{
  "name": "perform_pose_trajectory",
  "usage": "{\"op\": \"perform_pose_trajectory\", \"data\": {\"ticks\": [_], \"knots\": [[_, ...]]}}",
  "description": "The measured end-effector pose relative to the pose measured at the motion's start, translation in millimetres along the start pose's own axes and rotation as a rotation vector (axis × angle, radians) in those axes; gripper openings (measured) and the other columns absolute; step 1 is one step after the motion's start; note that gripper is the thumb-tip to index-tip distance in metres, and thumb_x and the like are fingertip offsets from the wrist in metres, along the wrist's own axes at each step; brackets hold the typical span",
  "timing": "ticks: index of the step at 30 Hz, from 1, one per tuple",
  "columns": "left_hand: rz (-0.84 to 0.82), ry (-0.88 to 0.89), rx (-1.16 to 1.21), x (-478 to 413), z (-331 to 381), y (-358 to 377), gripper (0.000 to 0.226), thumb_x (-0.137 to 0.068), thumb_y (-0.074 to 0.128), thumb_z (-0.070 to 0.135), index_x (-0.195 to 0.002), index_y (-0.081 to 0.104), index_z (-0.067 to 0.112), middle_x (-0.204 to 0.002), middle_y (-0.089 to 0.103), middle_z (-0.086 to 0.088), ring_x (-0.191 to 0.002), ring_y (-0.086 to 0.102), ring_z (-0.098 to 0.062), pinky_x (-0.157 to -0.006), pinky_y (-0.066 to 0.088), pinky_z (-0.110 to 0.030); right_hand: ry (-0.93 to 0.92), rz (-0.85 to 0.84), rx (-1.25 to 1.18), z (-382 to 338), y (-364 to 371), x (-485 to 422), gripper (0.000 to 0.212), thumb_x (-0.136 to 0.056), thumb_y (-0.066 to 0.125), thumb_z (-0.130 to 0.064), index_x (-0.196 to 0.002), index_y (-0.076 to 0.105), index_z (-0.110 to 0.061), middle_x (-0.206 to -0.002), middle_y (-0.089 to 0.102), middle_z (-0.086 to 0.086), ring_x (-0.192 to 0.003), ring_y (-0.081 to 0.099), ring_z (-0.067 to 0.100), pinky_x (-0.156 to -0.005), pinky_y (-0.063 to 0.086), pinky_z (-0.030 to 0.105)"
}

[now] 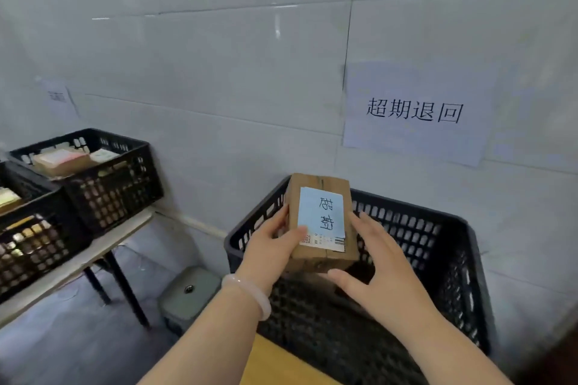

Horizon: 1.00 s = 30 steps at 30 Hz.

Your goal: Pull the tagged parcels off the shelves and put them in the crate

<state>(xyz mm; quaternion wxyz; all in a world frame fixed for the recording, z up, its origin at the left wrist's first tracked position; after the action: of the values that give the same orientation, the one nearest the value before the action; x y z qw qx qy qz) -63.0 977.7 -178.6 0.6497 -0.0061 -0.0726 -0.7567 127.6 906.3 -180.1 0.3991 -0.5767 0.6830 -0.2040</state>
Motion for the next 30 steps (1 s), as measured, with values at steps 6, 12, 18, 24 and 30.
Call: {"op": "perform_pose_trajectory", "data": {"ticks": [6,12,18,24,30], "knots": [[-0.145,-0.129,-0.099,-81,-36,35,0.062,-0.085,0.073,0.019,-0.142,0.050,0.033,-0.109,0.074,0.007,-0.092,0.073,-0.010,-0.076,0.060,-0.028,0.215,0.023,0.048,49,3,-23,0.094,-0.072,0.064,-0.071,-0.141,0.001,-0.065,-0.151,-0.001,-0.037,-0.132,-0.001,-0.012,-0.111,0.013,0.030],[-0.238,-0.182,-0.319,-145,-66,56,0.070,-0.086,0.070,0.026,-0.147,0.039,0.038,-0.114,0.066,0.013,-0.101,0.066,-0.008,-0.089,0.055,-0.028,0.332,0.011,0.098,82,18,-54,0.093,-0.074,0.063,-0.070,-0.147,0.007,-0.055,-0.156,0.001,-0.030,-0.135,0.000,-0.010,-0.118,0.017,0.040],[-0.263,-0.212,-0.498,-176,-97,65,0.072,-0.090,0.066,0.022,-0.152,0.031,0.034,-0.129,0.061,0.009,-0.094,0.058,-0.001,-0.070,0.049,-0.013,0.407,-0.011,0.084,105,46,-77,0.091,-0.076,0.061,-0.070,-0.148,0.008,-0.053,-0.158,0.001,-0.024,-0.144,-0.001,0.001,-0.117,0.013,0.039],[-0.228,-0.216,-0.736,-191,-108,59,0.065,-0.098,0.052,0.031,-0.154,0.020,0.038,-0.142,0.045,-0.008,-0.121,0.054,-0.025,-0.104,0.046,-0.042,0.445,-0.047,0.039,118,67,-88,0.089,-0.077,0.062,-0.068,-0.148,0.011,-0.053,-0.158,0.004,-0.025,-0.144,0.000,0.001,-0.115,0.012,0.038],[-0.206,-0.021,-0.934,-187,-108,63,0.061,-0.101,0.044,0.025,-0.154,0.018,0.038,-0.154,0.025,-0.005,-0.129,0.045,-0.024,-0.105,0.045,-0.041,0.475,-0.036,0.029,128,67,-86,0.086,-0.077,0.061,-0.067,-0.147,0.014,-0.052,-0.158,0.010,-0.022,-0.145,0.005,0.004,-0.114,0.014,0.035]]}}
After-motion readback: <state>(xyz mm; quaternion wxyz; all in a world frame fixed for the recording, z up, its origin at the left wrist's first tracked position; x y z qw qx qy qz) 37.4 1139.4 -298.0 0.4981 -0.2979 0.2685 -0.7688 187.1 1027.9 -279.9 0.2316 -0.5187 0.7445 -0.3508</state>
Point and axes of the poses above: each hand's wrist, its own x-axis away from the middle knuckle, its own y-axis out of the palm, z = x × y, the point moved 2 cm from there along -x, towards the middle knuckle
